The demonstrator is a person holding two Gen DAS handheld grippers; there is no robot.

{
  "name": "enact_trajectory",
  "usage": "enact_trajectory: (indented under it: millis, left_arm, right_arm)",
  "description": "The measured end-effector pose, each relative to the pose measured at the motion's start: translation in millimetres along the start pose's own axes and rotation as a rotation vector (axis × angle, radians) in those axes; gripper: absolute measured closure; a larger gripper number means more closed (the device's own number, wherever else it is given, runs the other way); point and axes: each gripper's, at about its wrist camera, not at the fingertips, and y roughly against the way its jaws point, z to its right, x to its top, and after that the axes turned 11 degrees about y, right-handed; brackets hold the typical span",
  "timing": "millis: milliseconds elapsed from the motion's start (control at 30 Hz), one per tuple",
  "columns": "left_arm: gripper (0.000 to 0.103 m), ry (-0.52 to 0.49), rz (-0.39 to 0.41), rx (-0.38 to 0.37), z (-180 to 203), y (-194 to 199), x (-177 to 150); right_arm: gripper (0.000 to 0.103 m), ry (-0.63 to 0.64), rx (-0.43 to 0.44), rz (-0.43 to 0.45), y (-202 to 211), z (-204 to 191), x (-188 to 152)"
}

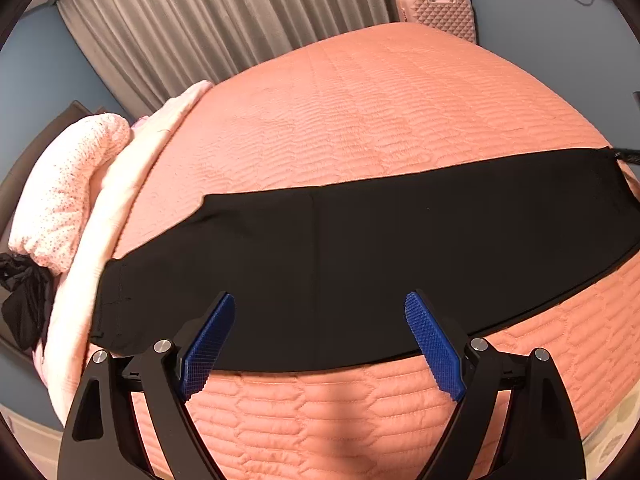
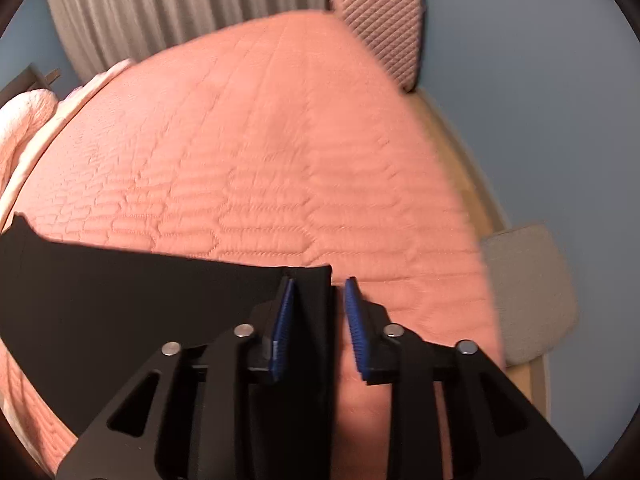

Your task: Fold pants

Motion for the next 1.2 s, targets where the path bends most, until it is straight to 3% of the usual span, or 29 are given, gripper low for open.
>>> enact_trajectory:
  millis: [67, 133, 200, 267, 333, 400, 433, 533, 633, 700, 733, 800, 967, 1100, 1200]
  left_arm:
    - [0.018, 0.004, 0.013, 0.016, -6.5, 2.7, -1.0]
    - [0.018, 0.017, 0.001, 0.016, -13.2, -0.5, -3.0]
    - [0.018, 0.037, -0.014, 0.011, -17.7, -4.1, -5.8]
    - [0.018, 0.047, -0.021, 0.001, -18.8, -3.4, -7.9]
    - [0.018, 0.047, -0.012, -0.009, -19.1, 3.4, -10.3]
    - [0.018, 0.039, 0.011, 0.002, -22.5, 11.3, -15.9]
    - [0.018, 0.039, 0.009, 0.008, -23.8, 11.3, -18.4]
    - [0.018, 0.064, -0.015, 0.006, -32.8, 11.6, -25.4]
    - [0.018, 0.077, -0.002, 0.02, -44.9, 17.7, -31.9]
    - [0.018, 0.084, 0.012, 0.046, -55.6, 19.2, -38.9]
    - [0.018, 0.096, 0.001, 0.048, -59.8, 16.9, -41.6]
    - [0.018, 0.133, -0.039, 0.037, -68.5, 9.9, -46.7]
    - [0.018, 0.157, -0.018, 0.071, -89.8, 12.0, -53.3]
    - [0.018, 0.117, 0.051, 0.153, -94.7, 12.9, -53.5]
    - [0.018, 0.091, 0.077, 0.158, -91.0, 13.6, -51.0]
  right_arm:
    - [0.075, -0.034, 0.016, 0.077, 35.1, -2.4, -17.0]
    - [0.076, -0.012, 0.053, 0.064, 50.1, -15.9, -38.9]
    - [0.077, 0.036, 0.05, -0.027, 40.2, -28.8, -68.0]
    - [0.074, 0.024, -0.021, -0.104, 31.6, -24.8, -92.4]
    - [0.074, -0.067, -0.019, -0.037, 58.0, -27.3, -89.9]
    - [0.074, -0.051, 0.028, 0.035, 75.1, -44.7, -82.4]
    - [0.076, -0.005, 0.037, 0.03, 74.1, -58.3, -80.0]
    - [0.08, 0.034, 0.012, -0.104, 41.9, -59.8, -98.4]
    - [0.085, -0.071, 0.002, -0.064, 61.5, -57.5, -96.2]
    - [0.081, -0.073, 0.025, -0.004, 76.0, -75.8, -87.3]
    - [0.083, -0.028, 0.042, -0.014, 70.4, -88.2, -85.7]
    - [0.083, -0.008, -0.002, -0.121, 46.3, -91.5, -95.5]
    - [0.08, -0.229, 0.014, -0.039, 91.1, -89.5, -99.3]
    - [0.08, -0.266, 0.016, 0.015, 123.9, -114.3, -103.4]
    - [0.08, -0.282, 0.005, 0.019, 140.4, -124.8, -120.3]
